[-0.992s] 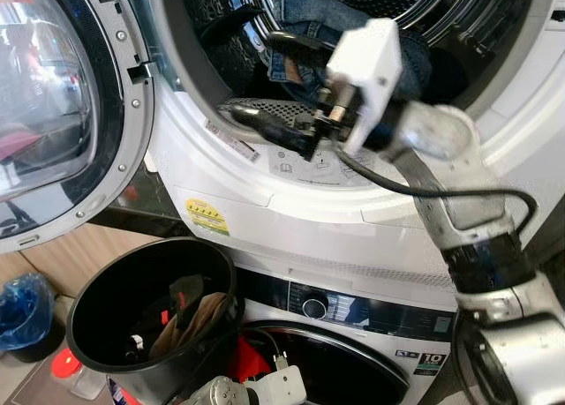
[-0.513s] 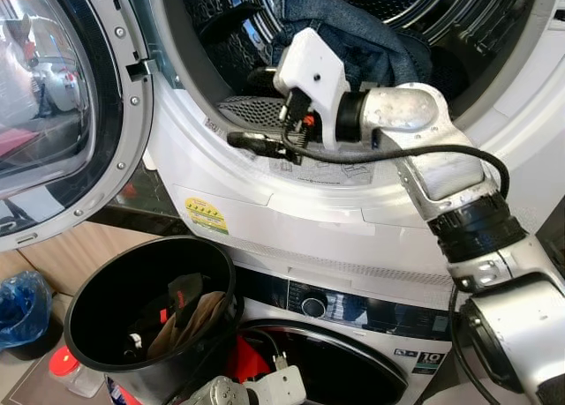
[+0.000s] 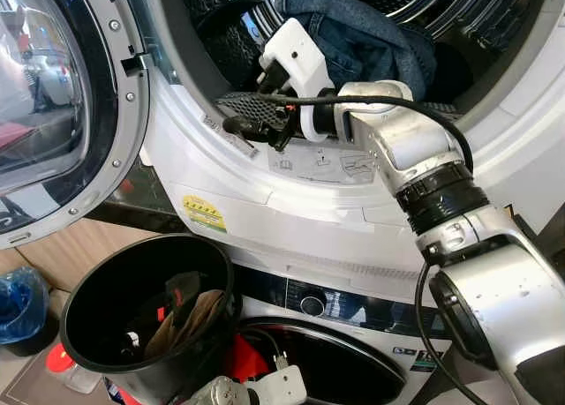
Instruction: Clothes washing
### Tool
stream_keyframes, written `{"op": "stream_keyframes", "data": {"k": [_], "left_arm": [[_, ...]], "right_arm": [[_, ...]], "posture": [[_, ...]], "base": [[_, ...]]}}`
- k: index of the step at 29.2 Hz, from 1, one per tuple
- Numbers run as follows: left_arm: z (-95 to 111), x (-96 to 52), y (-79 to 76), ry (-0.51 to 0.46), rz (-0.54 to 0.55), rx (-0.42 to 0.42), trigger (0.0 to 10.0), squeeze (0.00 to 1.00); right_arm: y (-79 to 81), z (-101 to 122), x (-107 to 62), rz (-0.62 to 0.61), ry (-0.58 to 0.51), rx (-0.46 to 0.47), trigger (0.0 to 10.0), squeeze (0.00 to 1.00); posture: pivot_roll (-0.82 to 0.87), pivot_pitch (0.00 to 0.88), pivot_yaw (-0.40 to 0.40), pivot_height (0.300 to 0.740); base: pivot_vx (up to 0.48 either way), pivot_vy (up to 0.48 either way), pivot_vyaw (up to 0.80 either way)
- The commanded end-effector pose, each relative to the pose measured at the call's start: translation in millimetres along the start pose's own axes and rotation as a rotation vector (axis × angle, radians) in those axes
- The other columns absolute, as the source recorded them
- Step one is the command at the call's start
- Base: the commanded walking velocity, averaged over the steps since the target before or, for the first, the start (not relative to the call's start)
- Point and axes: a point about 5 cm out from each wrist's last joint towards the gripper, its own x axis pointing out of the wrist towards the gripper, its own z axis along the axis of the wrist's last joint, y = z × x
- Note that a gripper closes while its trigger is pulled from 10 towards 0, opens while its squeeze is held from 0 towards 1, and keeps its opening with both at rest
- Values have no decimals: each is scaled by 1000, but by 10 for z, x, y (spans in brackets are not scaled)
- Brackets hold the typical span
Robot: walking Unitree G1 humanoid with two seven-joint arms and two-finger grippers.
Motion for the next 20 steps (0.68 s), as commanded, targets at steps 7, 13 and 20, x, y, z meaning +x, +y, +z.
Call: {"op": "stream_keyframes", "data": {"k": [7, 13, 20], "left_arm": [[-57, -11, -14, 26, -3, -12, 10000, 0], [-63, -8, -23, 28, -5, -12, 10000, 0], [-72, -16, -15, 30, 1, -16, 10000, 0]], "right_arm": [[-194, 2, -70, -137, 77, -43, 10000, 0], [-385, -136, -169, -291, 177, -145, 10000, 0], [-478, 39, -206, -415, 162, -236, 10000, 0]], "posture": [[-120, 0, 80, 740], [-119, 0, 78, 740], [-110, 0, 77, 740]], "base": [[0, 0, 0], [0, 0, 0], [0, 0, 0]]}}
